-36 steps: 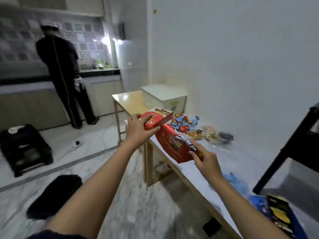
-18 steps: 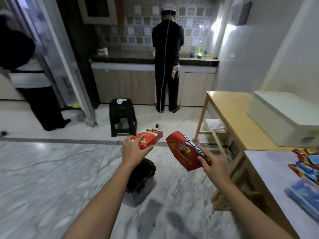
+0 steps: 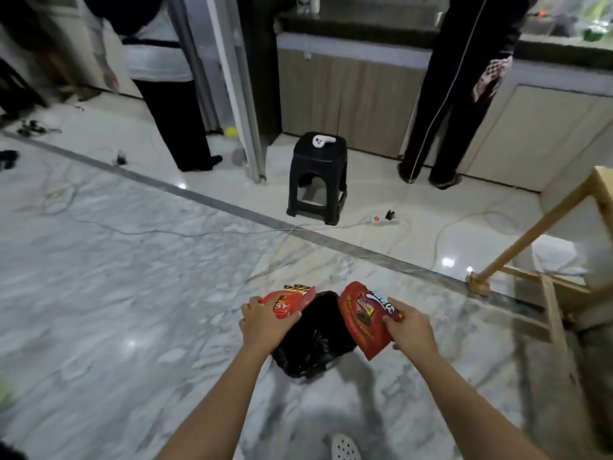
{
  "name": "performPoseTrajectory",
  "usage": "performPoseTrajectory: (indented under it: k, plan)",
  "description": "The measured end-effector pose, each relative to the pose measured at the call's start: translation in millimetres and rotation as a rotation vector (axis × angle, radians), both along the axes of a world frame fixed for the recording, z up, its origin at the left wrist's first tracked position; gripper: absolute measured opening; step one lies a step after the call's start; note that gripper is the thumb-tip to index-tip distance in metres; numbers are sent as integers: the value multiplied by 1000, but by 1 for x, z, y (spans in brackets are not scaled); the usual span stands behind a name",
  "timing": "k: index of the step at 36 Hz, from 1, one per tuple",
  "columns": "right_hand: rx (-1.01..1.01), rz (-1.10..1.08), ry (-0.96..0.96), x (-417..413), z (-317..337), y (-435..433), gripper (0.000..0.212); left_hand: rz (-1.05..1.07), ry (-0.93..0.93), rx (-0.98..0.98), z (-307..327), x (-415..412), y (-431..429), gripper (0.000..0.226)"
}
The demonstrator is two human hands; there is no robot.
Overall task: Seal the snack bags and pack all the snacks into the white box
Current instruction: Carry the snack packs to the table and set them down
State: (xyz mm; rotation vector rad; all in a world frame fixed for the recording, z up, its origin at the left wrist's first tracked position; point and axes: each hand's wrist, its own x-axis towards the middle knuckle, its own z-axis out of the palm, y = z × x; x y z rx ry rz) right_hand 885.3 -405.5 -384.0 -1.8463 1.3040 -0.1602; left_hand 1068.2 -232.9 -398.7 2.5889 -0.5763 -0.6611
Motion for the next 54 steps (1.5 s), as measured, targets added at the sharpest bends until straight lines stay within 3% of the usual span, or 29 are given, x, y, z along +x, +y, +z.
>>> performPoseTrajectory:
  k: [9,18,25,28,33,41,45,49,54]
  plan:
    - [227,18,179,82,-169,-64,13,179,217,107,-166,34,-78,67]
    - [203,211,336,128,-326,-60,24,231,395,181,-326,56,-104,69]
    - [343,212,277,141,-383,-48,25,282,472,162,-381,62,-107,68]
    - [420,195,246,137,-382,-48,35,300,510,148,-383,63,-106,74]
    - [443,251,253,131,-337,-51,38,273,526,76,-354,63,-99,93]
    - [317,241,213,110,-154,-79,32,39,376,-5,-183,59,-127,62]
    - [236,135,84,91,-53,-103,29,-86,296,-107,-67,49,-155,23]
    - [110,35,-13,65,38,-117,16,-223,189,-191,16,36,-183,44]
    - [-52,-110,-52,10,117,-116,11,-414,116,-276,97,1,-212,42]
